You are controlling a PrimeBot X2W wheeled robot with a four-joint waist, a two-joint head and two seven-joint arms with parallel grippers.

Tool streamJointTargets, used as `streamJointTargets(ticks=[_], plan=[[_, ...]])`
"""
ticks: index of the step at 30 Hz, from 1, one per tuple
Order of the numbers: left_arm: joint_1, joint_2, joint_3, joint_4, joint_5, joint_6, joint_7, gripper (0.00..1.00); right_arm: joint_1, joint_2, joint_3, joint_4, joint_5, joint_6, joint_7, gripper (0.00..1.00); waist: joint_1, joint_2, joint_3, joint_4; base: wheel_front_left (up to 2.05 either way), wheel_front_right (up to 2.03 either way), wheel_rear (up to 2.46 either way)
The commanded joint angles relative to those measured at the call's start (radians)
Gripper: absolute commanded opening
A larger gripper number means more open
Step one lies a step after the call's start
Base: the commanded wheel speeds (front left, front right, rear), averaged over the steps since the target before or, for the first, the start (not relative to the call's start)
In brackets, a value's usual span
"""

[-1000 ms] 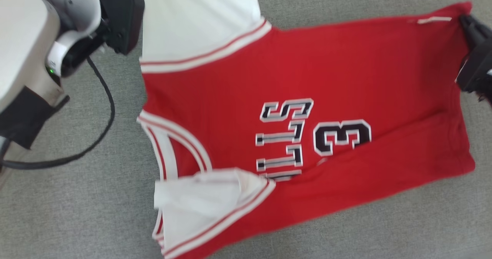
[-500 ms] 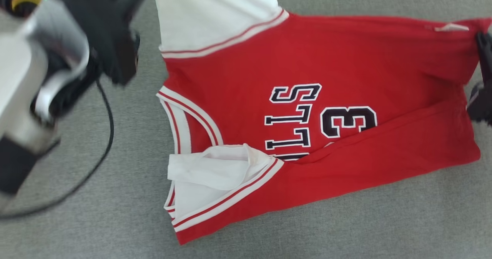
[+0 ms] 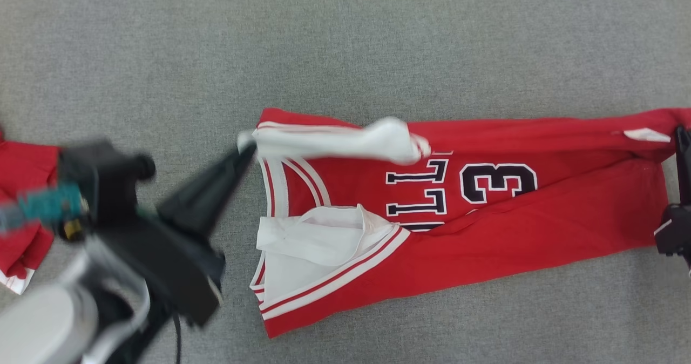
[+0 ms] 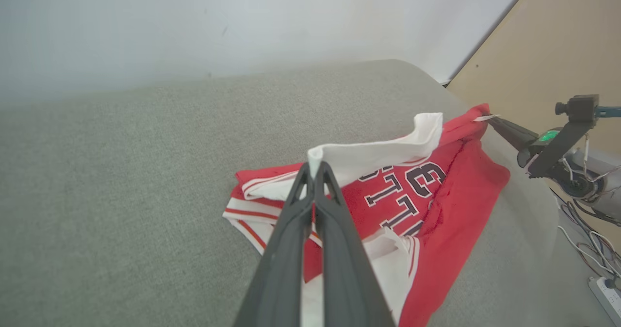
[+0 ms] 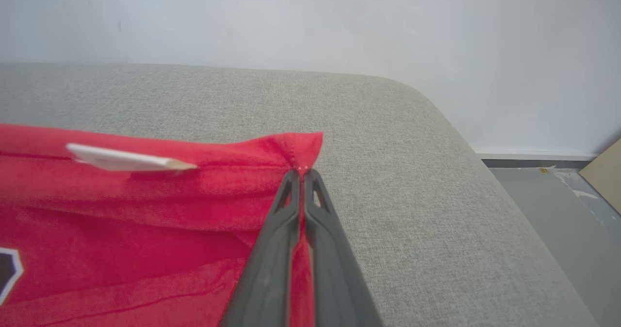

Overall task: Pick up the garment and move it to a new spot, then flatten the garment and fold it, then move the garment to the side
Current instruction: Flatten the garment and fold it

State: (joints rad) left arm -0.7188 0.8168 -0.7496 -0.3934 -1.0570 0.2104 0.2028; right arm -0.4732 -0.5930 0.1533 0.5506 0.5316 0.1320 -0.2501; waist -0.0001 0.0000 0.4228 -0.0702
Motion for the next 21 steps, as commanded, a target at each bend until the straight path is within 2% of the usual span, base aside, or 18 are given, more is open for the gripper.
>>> streamJointTargets(ticks=[1,5,10,11,12,14,21], plan=[[0.061,0.010,-0.002,-0.041,-0.013,0.029,-0.020,0.00,0.025,0.011,-0.018,-0.009,-0.016,-0.002,-0.011,0.00,0.0001,0.0000,-0.006,0.001,0.00,0.00,0.00],[0.164,0.023,-0.012,-0.098,-0.023,0.081,-0.061,0.00,0.061,0.026,-0.045,-0.040,-0.040,-0.002,-0.015,0.00,0.0001,0.0000,-0.010,0.001,0.00,0.00,0.00],[0.259,0.013,-0.030,-0.090,-0.036,0.096,-0.111,0.00,0.092,0.037,-0.053,-0.069,-0.080,-0.002,-0.015,0.00,0.0001,0.0000,-0.009,-0.002,0.00,0.00,0.00],[0.273,0.006,-0.032,-0.078,-0.036,0.096,-0.124,0.00,0.094,0.039,-0.053,-0.073,-0.082,-0.002,-0.015,0.04,0.0001,0.0000,-0.009,-0.002,0.00,0.00,0.00],[0.287,-0.002,-0.036,-0.066,-0.048,0.091,-0.132,0.00,0.097,0.043,-0.057,-0.075,-0.085,-0.002,-0.016,0.27,0.0001,0.0000,-0.009,-0.003,0.00,0.00,0.00],[0.307,-0.015,-0.041,-0.038,-0.052,0.086,-0.152,0.00,0.109,0.045,-0.064,-0.075,-0.090,-0.002,-0.016,1.00,0.0001,0.0000,-0.010,-0.003,0.00,0.00,0.00],[0.348,-0.067,-0.079,0.072,-0.039,0.066,-0.194,0.00,0.180,0.032,-0.155,-0.073,-0.102,-0.002,-0.016,1.00,0.0001,0.0000,-0.032,-0.007,0.00,0.00,0.00]])
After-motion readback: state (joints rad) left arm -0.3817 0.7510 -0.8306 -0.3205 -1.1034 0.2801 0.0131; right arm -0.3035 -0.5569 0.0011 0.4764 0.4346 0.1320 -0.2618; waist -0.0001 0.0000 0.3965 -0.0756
